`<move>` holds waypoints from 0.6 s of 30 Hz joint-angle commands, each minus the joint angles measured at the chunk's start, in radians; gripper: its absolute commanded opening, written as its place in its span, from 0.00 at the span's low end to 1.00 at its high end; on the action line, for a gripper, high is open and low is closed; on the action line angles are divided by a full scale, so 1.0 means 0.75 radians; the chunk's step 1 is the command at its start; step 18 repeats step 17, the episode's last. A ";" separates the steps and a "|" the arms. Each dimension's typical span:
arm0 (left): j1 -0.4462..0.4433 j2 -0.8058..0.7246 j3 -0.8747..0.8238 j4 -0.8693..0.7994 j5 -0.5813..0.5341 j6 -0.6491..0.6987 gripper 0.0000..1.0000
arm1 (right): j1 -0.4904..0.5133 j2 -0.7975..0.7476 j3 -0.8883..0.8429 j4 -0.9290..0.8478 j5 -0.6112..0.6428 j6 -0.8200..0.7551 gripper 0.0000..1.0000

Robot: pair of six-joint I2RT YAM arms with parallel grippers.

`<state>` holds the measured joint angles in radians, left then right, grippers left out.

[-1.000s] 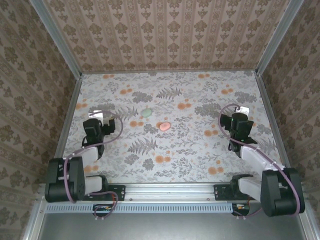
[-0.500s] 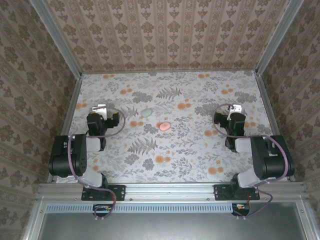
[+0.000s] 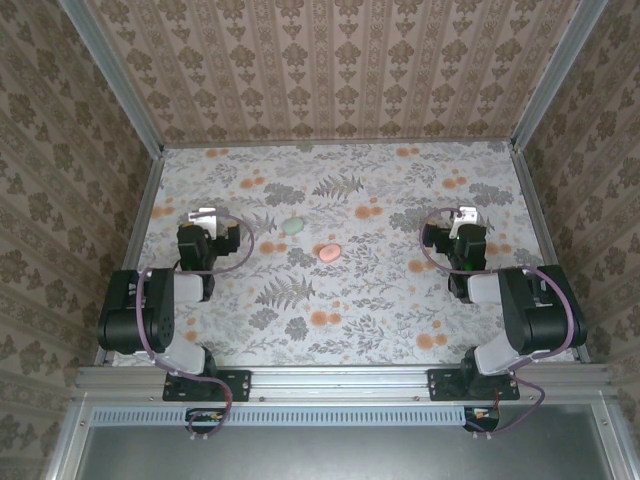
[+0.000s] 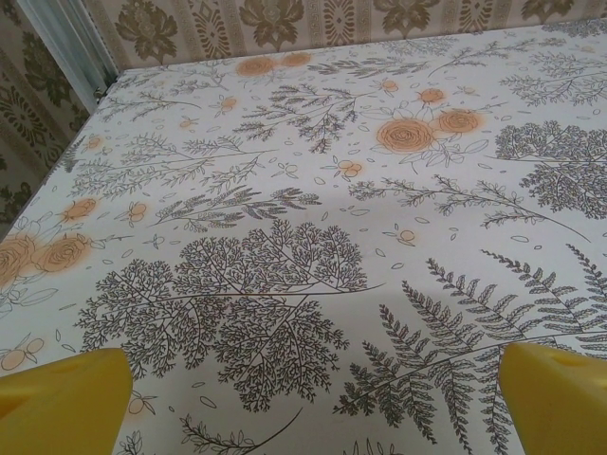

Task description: Insert the wireless bluetooth earbuds into the charging case

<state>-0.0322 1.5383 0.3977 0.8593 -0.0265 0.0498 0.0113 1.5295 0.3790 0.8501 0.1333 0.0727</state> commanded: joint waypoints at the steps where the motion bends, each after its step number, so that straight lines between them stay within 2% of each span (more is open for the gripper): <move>1: -0.003 -0.003 0.006 0.000 -0.011 0.021 1.00 | 0.010 0.002 0.024 0.032 -0.018 -0.026 1.00; 18: -0.002 -0.003 0.006 0.000 -0.010 0.021 1.00 | 0.018 0.003 0.034 0.016 -0.057 -0.050 1.00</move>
